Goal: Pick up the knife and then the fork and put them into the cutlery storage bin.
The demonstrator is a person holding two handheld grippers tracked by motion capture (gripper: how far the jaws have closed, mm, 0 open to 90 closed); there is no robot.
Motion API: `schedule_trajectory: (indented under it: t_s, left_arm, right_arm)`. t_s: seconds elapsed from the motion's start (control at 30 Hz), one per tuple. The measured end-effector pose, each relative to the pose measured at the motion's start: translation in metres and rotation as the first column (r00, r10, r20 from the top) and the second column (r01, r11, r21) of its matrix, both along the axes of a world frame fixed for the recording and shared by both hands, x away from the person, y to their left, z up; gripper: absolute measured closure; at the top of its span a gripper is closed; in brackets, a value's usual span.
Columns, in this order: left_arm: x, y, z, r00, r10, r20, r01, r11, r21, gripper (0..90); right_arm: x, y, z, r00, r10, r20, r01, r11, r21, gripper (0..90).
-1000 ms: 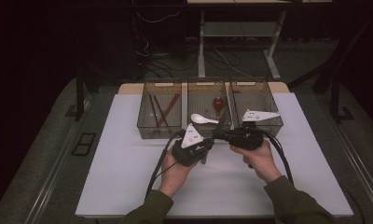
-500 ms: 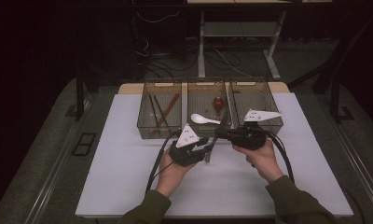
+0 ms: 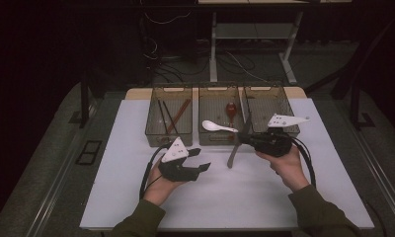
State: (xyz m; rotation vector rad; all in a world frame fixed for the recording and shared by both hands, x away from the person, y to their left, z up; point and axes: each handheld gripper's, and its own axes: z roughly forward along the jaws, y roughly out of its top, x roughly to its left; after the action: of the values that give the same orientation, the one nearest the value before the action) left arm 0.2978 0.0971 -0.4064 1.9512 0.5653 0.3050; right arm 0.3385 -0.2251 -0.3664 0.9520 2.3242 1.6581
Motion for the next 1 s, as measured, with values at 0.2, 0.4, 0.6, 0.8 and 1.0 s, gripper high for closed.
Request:
schedule_trajectory:
  t_s: [0.2, 0.4, 0.6, 0.8, 1.0]
  left_arm:
    - [-0.007, 0.022, -0.005, 0.9999, 0.010, -0.006, -0.010, 0.9998, -0.019, 29.5]
    - [-0.018, 0.036, -0.013, 0.9998, 0.012, -0.015, -0.012, 0.9999, -0.009, 20.1]
    - [-0.029, 0.054, -0.022, 0.9988, 0.039, -0.031, -0.039, 0.9992, -0.010, 12.7]
    - [-0.032, 0.061, -0.026, 0.9969, 0.071, -0.035, -0.071, 0.9975, -0.004, 2.9]
    - [-0.031, 0.059, -0.027, 0.9966, 0.069, -0.045, -0.069, 0.9976, -0.006, 0.0]
  right_arm:
    - [0.001, -0.011, 0.004, 0.9996, -0.023, 0.013, 0.023, 0.9997, 0.007, 88.1]
    - [0.002, -0.021, 0.008, 0.9986, -0.047, 0.023, 0.047, 0.9989, 0.002, 88.1]
    - [0.004, -0.032, 0.012, 0.9969, -0.073, 0.029, 0.073, 0.9973, -0.003, 88.1]
    - [0.006, -0.046, 0.018, 0.9940, -0.102, 0.041, 0.102, 0.9947, -0.011, 88.1]
    - [0.007, -0.060, 0.028, 0.9905, -0.129, 0.049, 0.130, 0.9910, -0.030, 88.1]
